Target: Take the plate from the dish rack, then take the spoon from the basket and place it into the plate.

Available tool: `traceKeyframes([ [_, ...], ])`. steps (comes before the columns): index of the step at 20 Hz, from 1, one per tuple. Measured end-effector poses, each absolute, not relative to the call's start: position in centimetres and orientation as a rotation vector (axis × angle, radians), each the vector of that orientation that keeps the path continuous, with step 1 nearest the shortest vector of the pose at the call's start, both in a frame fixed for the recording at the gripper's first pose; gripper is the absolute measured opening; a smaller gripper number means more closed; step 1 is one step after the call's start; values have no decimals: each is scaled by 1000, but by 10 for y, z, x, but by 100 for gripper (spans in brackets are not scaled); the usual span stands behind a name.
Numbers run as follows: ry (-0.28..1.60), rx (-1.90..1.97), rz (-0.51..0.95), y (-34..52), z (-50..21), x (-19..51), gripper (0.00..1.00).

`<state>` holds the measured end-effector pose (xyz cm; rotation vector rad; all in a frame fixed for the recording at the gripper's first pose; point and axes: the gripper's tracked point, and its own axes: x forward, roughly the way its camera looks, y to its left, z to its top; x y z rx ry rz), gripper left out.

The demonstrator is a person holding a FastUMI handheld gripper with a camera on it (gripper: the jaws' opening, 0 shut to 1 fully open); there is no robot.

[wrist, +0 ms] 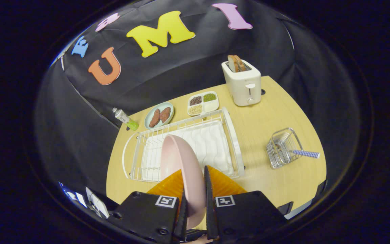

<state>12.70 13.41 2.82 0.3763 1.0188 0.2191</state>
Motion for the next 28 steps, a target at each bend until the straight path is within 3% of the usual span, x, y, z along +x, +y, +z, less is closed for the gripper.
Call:
traceKeyframes([
  [9,1143,641,280,121,-95,46,28],
  [19,1116,675,349,117,-130,63,30],
  [28,989,542,354,101,-120,68,66],
])
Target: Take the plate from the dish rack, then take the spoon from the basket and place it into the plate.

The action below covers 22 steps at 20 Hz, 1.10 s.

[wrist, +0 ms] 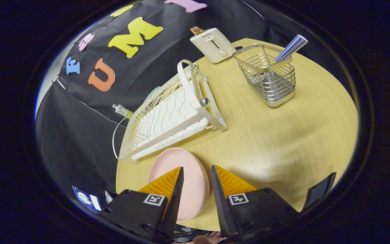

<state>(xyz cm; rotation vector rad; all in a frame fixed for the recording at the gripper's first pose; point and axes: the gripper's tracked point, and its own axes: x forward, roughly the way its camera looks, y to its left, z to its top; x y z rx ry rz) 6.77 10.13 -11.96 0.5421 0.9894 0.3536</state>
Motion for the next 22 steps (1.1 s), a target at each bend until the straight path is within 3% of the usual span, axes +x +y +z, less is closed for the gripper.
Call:
traceKeyframes([
  [3,912,472,341,93,-112,62,78],
  [12,401,117,106,9,-70,59,88],
  [13,353,119,75,-5,-70,57,95],
  [17,260,109,-7,-47,-75,53,96],
  [22,196,98,2,-82,-67,86,96],
])
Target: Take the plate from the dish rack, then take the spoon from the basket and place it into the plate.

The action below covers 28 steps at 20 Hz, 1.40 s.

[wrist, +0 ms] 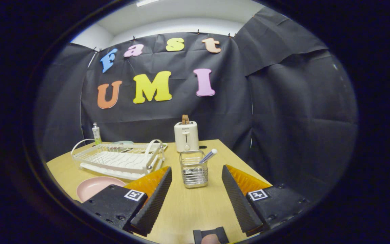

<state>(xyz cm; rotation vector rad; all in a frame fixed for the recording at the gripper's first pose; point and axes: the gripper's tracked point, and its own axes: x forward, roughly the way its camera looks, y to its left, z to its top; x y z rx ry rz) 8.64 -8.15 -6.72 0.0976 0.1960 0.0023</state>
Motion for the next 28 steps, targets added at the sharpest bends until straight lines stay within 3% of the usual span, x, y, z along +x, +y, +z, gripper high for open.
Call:
traceKeyframes([
  [4,246,124,70,-88,-78,133,95],
  [8,271,137,109,-94,-83,170,86],
  [10,271,165,117,-99,-81,183,78],
  [16,267,199,186,-89,-75,195,29],
  [19,279,218,220,-81,-69,198,18],
  [23,285,173,215,-85,-45,196,9],
  [28,201,65,179,-101,18,172,9],
])
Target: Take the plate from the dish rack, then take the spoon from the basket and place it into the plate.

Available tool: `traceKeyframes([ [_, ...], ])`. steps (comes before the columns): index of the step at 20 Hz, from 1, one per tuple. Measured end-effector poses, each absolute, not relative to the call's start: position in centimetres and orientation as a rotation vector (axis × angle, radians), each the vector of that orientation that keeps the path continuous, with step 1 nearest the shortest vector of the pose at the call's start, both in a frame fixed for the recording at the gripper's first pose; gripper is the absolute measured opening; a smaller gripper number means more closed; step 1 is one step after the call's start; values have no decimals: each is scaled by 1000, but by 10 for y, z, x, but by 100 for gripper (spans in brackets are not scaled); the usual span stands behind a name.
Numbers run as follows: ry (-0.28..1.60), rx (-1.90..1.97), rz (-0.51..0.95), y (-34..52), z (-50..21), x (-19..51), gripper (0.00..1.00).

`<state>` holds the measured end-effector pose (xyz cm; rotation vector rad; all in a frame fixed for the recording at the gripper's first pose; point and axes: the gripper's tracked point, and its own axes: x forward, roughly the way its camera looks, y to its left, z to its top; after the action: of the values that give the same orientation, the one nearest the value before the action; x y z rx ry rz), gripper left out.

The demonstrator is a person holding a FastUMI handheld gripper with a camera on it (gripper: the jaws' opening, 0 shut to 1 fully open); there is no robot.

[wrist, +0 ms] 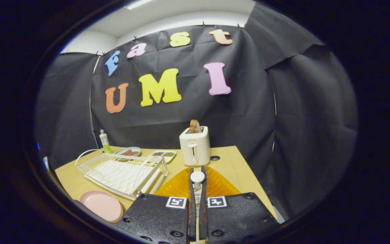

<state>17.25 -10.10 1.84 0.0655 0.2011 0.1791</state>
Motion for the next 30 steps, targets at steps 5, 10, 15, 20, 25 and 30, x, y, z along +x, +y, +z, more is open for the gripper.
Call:
traceKeyframes([
  [5,130,1,333,-53,74,127,9],
  [10,153,-16,636,30,73,91,8],
  [15,267,-61,913,102,21,65,8],
  [20,412,-103,1041,140,-39,58,9],
  [25,499,-46,1098,153,-65,57,9],
  [30,545,6,1090,151,-80,70,17],
])
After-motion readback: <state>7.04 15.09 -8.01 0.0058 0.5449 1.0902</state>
